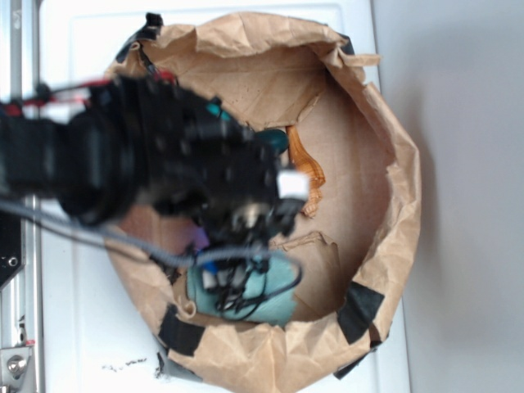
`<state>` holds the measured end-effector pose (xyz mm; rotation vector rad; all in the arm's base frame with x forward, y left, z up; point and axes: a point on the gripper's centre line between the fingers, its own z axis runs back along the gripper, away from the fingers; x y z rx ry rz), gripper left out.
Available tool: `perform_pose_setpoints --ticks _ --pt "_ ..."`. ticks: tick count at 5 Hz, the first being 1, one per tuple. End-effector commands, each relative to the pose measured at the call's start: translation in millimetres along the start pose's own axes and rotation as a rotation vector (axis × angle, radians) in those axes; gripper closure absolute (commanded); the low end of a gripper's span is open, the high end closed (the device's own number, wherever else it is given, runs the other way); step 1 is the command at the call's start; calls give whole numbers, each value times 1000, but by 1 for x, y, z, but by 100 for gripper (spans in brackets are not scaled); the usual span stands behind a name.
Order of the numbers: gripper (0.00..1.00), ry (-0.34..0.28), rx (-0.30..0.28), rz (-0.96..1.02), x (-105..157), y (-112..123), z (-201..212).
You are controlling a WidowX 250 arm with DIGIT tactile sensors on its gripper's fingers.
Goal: Grab the blue cloth.
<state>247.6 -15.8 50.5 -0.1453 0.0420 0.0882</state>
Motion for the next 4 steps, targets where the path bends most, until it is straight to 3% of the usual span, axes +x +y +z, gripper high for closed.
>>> perform_pose_setpoints --ticks 1,2,4 --pt "100 -227 -9 100 28 21 100" --pt "100 -268 -11 176 34 37 130" --pt "100 -391 87 106 2 33 130"
